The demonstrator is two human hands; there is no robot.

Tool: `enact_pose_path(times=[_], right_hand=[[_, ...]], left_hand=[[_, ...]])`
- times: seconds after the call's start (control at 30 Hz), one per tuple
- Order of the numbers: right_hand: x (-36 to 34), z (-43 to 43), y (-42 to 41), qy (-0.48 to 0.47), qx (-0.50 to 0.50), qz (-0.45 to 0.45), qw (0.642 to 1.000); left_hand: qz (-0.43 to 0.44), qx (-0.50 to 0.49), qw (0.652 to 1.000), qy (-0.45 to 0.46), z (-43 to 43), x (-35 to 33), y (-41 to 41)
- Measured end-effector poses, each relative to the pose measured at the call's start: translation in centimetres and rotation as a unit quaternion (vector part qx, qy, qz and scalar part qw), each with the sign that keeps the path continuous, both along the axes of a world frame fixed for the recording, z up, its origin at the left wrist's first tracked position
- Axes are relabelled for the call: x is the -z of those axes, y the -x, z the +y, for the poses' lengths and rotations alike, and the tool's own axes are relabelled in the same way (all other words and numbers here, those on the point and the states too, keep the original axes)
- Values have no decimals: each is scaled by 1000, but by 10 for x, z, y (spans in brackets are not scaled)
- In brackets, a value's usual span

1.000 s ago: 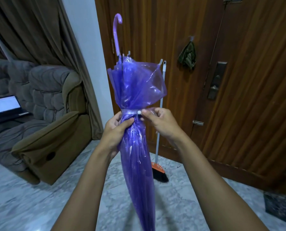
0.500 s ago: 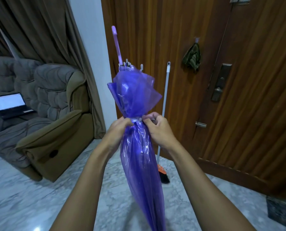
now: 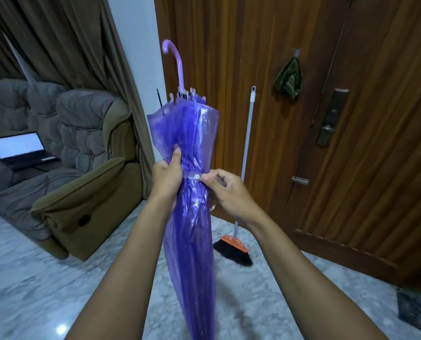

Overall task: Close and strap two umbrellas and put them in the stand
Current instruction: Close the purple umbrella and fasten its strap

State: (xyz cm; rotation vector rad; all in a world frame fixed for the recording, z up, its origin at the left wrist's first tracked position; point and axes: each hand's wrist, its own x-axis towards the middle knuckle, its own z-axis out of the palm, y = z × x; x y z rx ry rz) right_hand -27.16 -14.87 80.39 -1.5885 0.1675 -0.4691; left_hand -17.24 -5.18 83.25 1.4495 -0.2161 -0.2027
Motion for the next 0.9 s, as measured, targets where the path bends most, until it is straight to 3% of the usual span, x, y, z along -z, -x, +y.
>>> enact_pose_path(times=[0.1,0.17,0.23,0.33,0.4,0.47,0.67,0.8,0.9], right_hand=[[0,-1,0,-1,29,23,999],[0,-3,1,0,55,36,998],[2,-6,2,-2,76,43,996],[2,-11,0,10,125,55,991],[0,-14,-4,31,162,65,984],[-2,-13,-9,37,181,66,981],[-5,-6,-8,10,124,75,989],[-7,-9,-3,-49,55,45,996],[-9,-19,3,-35,33,41,998]], left_hand=[[24,16,1000,4,0,6,-3],[41,90,995,-11,4,4,-3],[24,166,982,-93,9,2,-4],[-14,181,963,-198,14,5,2],[-47,191,936,-292,17,11,10],[-87,247,910,-322,17,16,23],[-144,176,941,-251,10,43,25],[-117,164,961,-188,12,51,21],[-99,190,967,-140,15,51,18]])
